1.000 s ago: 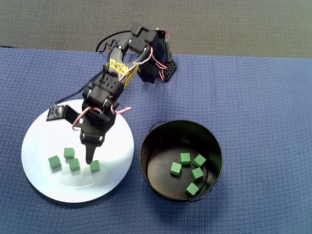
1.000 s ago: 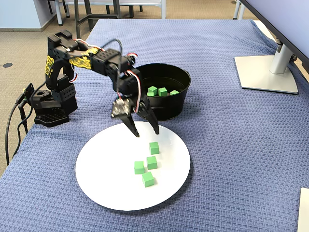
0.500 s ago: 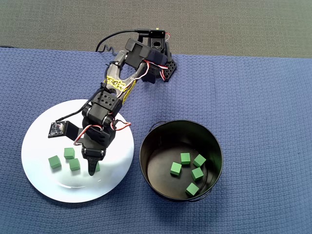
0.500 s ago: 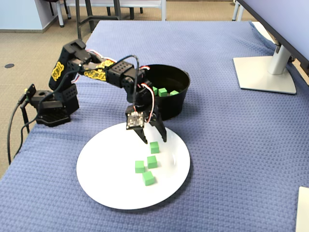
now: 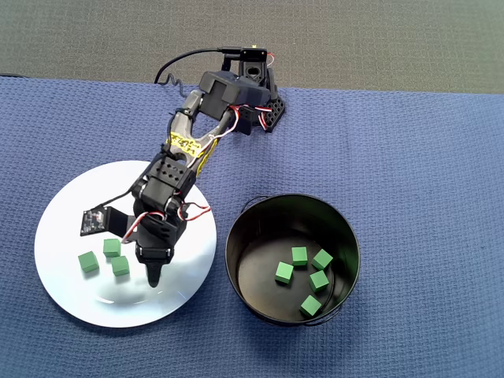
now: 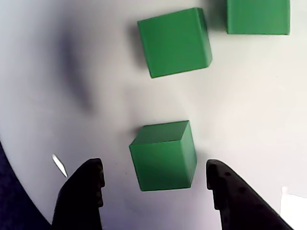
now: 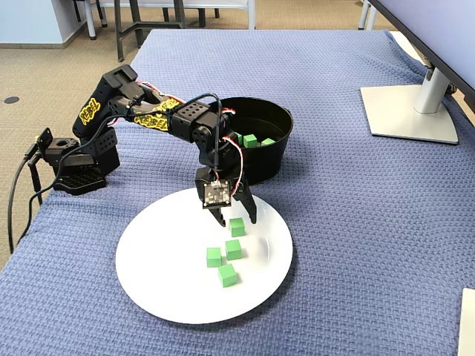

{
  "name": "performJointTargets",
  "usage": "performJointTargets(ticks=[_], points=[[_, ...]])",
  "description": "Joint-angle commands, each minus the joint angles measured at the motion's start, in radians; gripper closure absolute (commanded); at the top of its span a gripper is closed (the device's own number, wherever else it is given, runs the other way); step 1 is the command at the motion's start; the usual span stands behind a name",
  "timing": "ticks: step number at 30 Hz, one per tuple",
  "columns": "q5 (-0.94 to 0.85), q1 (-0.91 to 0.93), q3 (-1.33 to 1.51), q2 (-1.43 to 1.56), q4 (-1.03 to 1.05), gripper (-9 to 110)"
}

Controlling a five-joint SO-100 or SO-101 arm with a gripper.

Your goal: Pick up the green cubes from the white plate and place them in the black recipient

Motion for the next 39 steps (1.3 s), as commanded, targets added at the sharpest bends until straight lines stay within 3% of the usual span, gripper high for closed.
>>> performJointTargets(ticks=[1, 16, 27, 39], points=[[-0.032, -0.017, -0.064, 0.014, -0.002, 81], [-0.049, -0.018, -0.121, -0.034, -0.018, 84], [-0.189, -0.009, -0.115, -0.044, -0.032, 83], [-0.204, -0.008, -0.1, -0.049, -0.057, 91]])
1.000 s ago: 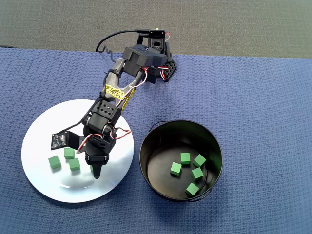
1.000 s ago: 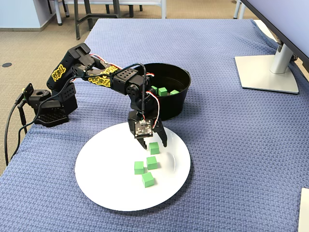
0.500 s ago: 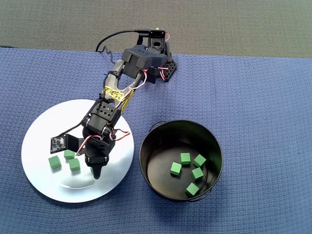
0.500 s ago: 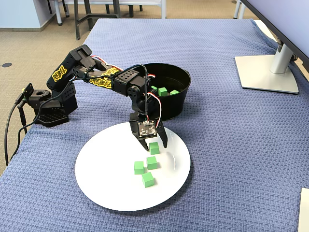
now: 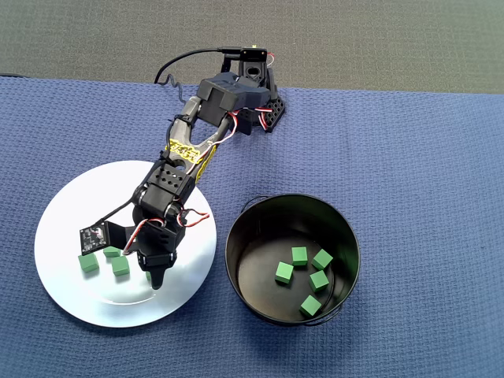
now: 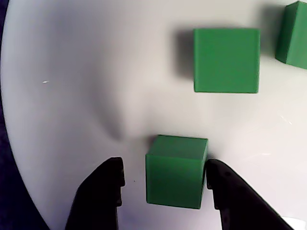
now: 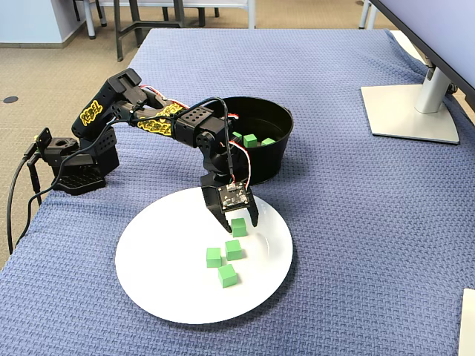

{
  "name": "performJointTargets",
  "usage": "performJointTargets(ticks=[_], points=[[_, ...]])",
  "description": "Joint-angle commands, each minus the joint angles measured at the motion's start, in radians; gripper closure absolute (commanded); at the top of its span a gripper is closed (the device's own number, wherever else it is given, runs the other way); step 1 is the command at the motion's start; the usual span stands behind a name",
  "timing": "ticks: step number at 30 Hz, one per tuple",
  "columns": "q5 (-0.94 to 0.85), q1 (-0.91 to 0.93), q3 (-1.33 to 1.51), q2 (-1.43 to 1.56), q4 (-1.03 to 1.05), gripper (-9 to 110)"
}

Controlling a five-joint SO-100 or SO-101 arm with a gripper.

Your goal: Pick up the green cubes from the white plate and place them in the black recipient

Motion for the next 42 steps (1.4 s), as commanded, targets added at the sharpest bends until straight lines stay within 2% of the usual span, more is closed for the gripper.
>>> performJointTargets(ticks=[1, 10, 19, 26, 34, 38, 42], points=[[-0.011, -0.002, -0.04, 0.012, -0.02, 92], [-0.009, -0.002, -0.026, 0.014, -0.035, 100], [0.032, 0.008, 0.023, 0.081, -0.051, 101], [0.086, 0.008, 0.261, 0.377, -0.064, 101], [0.212, -0.02, 0.612, 0.877, -0.061, 101], [0.305, -0.086, 0.712, 1.106, -0.032, 101], [0.379, -0.221, 0.693, 1.23, 0.058, 101]])
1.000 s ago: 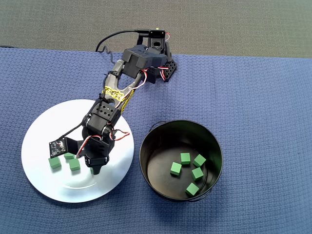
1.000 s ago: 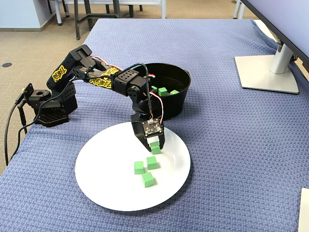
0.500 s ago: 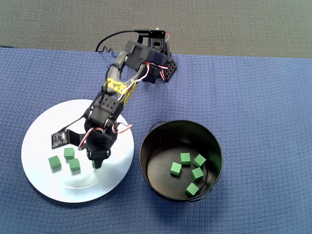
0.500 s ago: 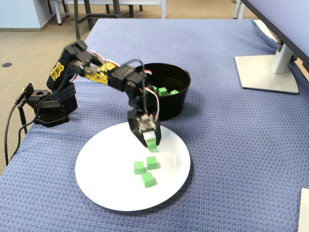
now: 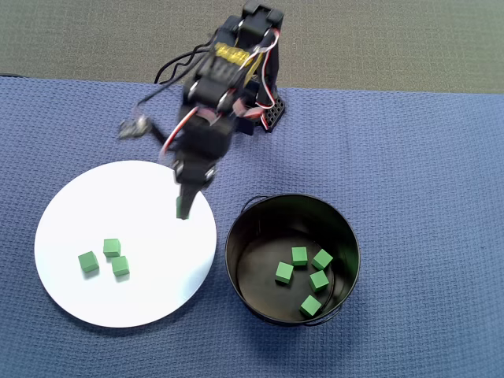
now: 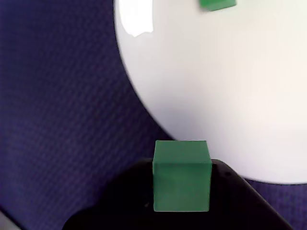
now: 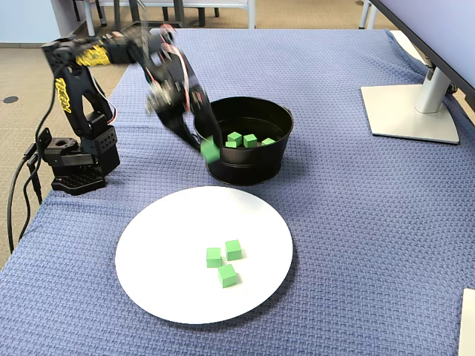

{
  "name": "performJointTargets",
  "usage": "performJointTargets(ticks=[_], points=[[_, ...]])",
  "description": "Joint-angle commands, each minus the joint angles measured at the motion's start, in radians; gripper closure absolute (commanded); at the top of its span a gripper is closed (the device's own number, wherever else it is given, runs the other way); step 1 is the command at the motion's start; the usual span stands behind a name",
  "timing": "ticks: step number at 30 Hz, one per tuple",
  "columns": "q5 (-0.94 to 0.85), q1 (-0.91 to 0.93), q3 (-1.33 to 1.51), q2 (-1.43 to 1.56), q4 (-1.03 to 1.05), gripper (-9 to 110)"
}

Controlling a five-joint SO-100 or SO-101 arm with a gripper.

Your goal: Pick up the green cubes from the white plate and place them in the black recipient

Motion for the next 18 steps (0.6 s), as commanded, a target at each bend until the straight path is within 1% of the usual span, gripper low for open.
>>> performJointTargets(ticks=[1, 3, 7, 10, 11, 13, 14, 18], points=[[0.077, -0.152, -0.029, 0.166, 0.075, 101], [0.106, -0.25, -0.021, 0.17, 0.064, 101], [0.166, -0.436, 0.083, 0.163, -0.071, 102], [0.219, -0.537, 0.087, 0.055, -0.126, 102], [0.238, -0.563, 0.069, 0.011, -0.129, 97], [0.264, -0.597, 0.011, -0.063, -0.118, 74], [0.275, -0.603, -0.021, -0.078, -0.098, 71], [0.229, -0.572, -0.077, -0.008, -0.026, 71]])
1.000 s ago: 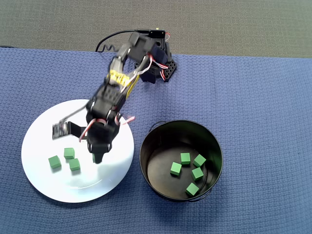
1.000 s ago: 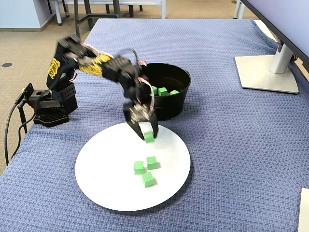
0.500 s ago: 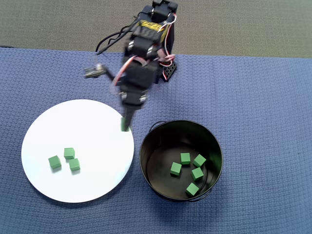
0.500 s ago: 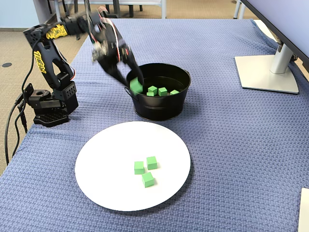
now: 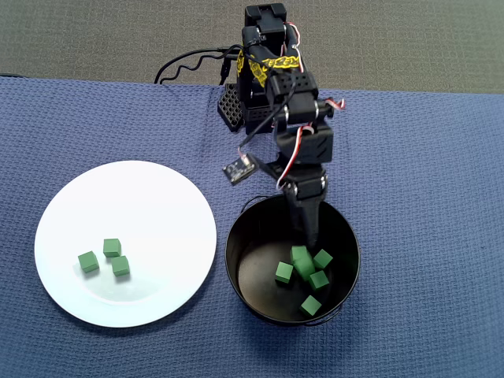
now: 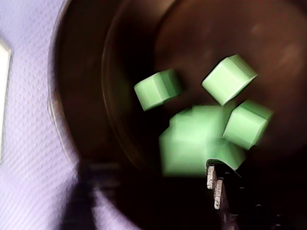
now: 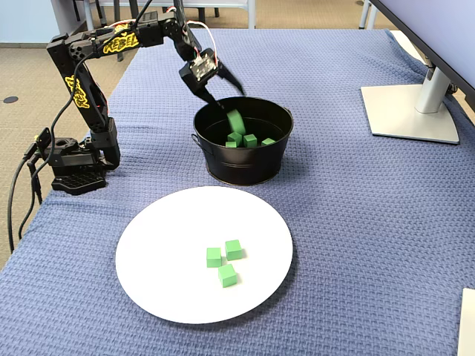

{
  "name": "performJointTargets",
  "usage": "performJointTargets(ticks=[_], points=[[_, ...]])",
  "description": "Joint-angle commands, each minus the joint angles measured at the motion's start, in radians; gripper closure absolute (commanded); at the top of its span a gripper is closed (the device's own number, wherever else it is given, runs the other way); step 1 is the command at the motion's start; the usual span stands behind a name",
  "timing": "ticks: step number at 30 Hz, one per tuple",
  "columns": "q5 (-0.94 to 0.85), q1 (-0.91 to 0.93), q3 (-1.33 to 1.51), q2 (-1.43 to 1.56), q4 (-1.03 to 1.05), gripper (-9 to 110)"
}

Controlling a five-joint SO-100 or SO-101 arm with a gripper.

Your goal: Pick up the green cubes from the white plate and place them in the black recipient

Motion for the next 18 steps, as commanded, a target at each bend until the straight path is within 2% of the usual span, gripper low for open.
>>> performJointTargets(ticks=[1, 5, 9, 11, 13, 18], points=[[-0.055, 0.034, -0.109, 0.078, 0.055, 72], [-0.307, 0.244, -0.117, 0.146, 0.115, 78], [-0.554, 0.554, -0.087, 0.094, 0.018, 85], [-0.649, 0.675, -0.112, 0.043, 0.017, 95], [-0.716, 0.785, -0.11, -0.003, -0.069, 101], [-0.992, 0.959, 0.023, -0.1, -0.347, 101]])
